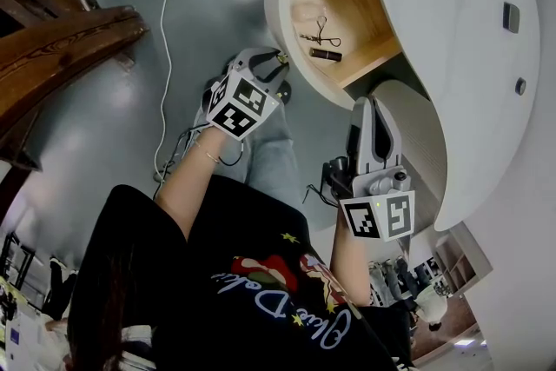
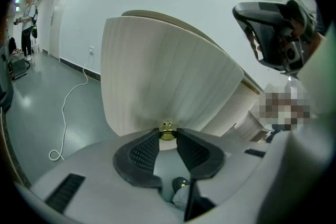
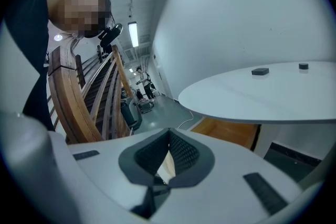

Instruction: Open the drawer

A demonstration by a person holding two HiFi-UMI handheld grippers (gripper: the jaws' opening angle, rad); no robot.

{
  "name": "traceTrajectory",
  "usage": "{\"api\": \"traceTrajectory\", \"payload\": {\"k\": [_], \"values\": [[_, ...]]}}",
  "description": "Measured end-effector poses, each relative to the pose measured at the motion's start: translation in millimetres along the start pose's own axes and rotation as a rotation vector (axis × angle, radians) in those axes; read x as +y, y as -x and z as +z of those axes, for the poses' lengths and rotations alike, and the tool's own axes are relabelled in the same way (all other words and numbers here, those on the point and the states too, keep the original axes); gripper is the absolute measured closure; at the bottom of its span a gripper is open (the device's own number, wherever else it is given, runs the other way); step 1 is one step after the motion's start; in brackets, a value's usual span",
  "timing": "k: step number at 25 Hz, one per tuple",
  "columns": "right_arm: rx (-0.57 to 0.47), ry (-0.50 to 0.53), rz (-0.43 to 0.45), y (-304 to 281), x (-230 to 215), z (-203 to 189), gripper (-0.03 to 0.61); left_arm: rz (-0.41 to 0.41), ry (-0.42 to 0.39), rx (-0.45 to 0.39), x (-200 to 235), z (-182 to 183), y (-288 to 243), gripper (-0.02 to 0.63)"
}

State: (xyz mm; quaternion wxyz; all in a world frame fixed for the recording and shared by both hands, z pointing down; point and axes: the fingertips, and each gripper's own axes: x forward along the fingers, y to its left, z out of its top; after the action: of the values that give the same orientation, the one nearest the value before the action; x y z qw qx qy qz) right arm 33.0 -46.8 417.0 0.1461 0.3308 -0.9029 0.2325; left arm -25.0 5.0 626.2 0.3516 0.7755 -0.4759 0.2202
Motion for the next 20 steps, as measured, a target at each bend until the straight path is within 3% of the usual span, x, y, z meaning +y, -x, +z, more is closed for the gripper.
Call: {"api": "traceTrajectory", "payload": {"k": [11, 20], "values": [[-0.015, -0.008, 0.000, 4, -5, 0, 0.577, -0.023, -0.050, -0.010, -1, 3, 10, 0.492], [-0.051, -0.023, -0.004, 11, -6, 9, 0.577, 0.039, -0.101, -0.059, 9, 24, 50, 0.510]]}}
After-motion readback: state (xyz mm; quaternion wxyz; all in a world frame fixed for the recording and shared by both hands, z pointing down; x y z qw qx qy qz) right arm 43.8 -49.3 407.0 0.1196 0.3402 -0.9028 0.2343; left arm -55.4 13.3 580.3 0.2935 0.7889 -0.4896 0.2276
